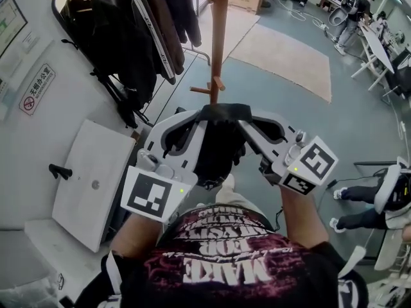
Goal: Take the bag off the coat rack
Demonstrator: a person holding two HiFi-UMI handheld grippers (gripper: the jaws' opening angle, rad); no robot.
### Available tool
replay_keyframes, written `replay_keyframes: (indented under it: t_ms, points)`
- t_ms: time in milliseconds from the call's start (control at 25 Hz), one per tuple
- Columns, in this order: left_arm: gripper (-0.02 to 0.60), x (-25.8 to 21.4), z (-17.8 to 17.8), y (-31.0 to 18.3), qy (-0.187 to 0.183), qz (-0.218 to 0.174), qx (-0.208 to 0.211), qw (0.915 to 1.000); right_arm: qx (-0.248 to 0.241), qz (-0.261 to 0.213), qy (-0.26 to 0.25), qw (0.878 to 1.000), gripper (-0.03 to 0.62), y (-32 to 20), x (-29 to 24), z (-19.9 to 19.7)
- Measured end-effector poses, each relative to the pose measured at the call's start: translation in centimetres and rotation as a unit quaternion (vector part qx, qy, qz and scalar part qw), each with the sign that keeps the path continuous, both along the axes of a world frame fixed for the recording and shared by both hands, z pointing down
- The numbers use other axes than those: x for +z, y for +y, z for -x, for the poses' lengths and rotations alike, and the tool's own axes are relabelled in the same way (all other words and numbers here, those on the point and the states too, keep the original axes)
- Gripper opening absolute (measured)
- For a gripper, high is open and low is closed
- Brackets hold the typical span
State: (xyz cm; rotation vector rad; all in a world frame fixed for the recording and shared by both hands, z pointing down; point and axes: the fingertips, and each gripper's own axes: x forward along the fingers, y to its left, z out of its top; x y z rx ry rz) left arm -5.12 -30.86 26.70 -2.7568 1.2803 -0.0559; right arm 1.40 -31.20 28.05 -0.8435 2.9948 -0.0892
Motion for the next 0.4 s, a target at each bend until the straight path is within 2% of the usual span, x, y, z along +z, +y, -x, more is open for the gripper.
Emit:
replay_keyframes:
  t_ms: [400]
  points:
    - [0.009,1.04,-0.13,-0.59,-0.003,0.013,0.004,0.9999,0.007,0.008,0.007,1.0,0.011,-0.62,0.87,-0.05]
